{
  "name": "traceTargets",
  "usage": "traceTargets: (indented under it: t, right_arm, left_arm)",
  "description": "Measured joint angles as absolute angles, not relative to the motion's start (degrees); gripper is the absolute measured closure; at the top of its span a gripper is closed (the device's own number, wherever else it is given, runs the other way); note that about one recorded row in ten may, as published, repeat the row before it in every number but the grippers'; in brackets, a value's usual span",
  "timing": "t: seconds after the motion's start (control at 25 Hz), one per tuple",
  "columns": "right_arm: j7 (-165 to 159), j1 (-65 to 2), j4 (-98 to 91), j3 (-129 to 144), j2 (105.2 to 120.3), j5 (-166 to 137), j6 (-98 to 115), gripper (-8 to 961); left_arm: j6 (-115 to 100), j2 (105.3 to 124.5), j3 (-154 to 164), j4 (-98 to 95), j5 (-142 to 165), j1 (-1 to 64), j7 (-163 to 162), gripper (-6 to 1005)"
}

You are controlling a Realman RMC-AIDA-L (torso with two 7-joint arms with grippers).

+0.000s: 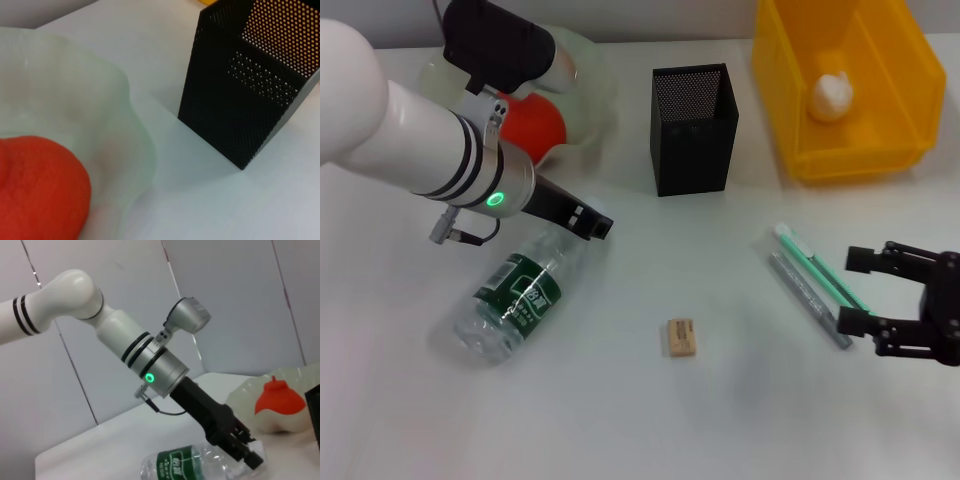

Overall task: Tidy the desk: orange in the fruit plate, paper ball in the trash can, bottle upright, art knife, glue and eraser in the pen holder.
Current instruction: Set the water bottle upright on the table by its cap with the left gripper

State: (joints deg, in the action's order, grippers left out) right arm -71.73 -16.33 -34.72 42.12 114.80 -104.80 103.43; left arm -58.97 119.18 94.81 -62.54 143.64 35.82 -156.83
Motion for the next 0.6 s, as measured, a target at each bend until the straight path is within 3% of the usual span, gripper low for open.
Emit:
traceTargets:
  t: [0.12,0.6]
  right_arm:
    - [-71.8,-15.2,-35.0,39.5,114.64,-104.8,105.2,108]
    - [-72.2,-14.8,-34.7,38.2,115.05,-104.8,107.8,107]
  left_arm:
    - [-59.5,119.12,94.8,-63.7,143.6,35.1,-156.6,564]
    - [-60.5,118.56,89.3,-80.1,130.0,20.2,-142.8,564]
